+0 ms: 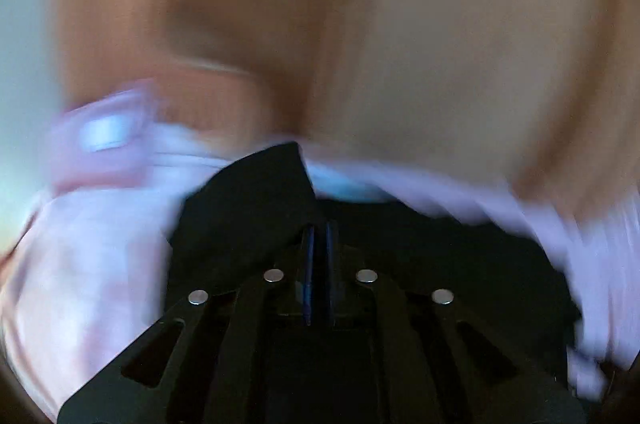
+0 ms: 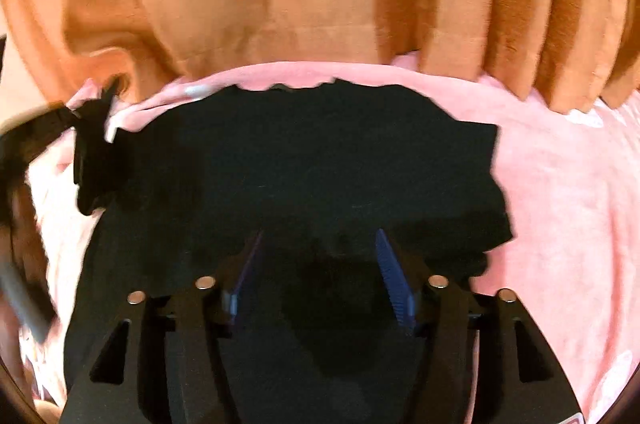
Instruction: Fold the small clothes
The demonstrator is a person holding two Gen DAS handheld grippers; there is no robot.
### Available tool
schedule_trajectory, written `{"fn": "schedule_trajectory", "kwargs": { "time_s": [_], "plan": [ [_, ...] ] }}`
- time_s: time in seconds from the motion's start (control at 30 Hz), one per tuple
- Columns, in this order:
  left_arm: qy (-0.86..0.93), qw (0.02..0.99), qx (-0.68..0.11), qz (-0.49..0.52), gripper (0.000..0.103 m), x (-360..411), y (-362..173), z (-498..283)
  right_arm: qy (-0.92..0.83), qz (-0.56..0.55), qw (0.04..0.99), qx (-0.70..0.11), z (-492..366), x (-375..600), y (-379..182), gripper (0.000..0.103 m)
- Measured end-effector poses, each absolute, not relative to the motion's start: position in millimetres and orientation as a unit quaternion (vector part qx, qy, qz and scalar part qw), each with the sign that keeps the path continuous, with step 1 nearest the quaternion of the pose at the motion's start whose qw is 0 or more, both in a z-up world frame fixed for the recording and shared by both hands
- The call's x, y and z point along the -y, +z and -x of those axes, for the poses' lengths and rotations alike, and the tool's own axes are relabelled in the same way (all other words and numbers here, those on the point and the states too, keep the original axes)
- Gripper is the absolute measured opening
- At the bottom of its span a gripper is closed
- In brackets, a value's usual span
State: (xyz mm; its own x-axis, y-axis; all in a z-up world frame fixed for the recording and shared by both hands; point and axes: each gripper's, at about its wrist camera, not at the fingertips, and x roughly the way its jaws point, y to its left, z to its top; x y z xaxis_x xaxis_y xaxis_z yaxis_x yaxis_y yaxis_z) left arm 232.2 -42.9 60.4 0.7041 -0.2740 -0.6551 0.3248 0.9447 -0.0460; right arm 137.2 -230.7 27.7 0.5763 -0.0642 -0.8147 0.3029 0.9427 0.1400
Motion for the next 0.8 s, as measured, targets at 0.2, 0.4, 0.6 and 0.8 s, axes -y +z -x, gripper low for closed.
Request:
{"fn": "schedule_trajectory", "kwargs": {
  "time_s": [0.2, 0.4, 0.6, 0.8],
  "plan": [
    [-0.185, 0.887, -0.414, -0.083, 0.036, 82, 6, -186, -0.128, -0.170, 0.866, -0.453, -130, 258, 26, 0.058],
    [-0.064, 0.910, -0.409, 0.001, 0.040, -6, 32, -190, -0.086, -0.122, 0.891, -0.430, -139, 230, 43, 0.058],
    [0.009, 0.864, -0.489, 0.121, 0.041, -94, 6, -216, -0.009, -0.121, 0.891, -0.436, -168, 198, 29, 0.058],
    [0.043, 0.847, -0.512, 0.136, 0.041, -115, -5, -222, 0.022, -0.036, 0.897, -0.441, -209, 139, 16, 0.058]
  ]
}}
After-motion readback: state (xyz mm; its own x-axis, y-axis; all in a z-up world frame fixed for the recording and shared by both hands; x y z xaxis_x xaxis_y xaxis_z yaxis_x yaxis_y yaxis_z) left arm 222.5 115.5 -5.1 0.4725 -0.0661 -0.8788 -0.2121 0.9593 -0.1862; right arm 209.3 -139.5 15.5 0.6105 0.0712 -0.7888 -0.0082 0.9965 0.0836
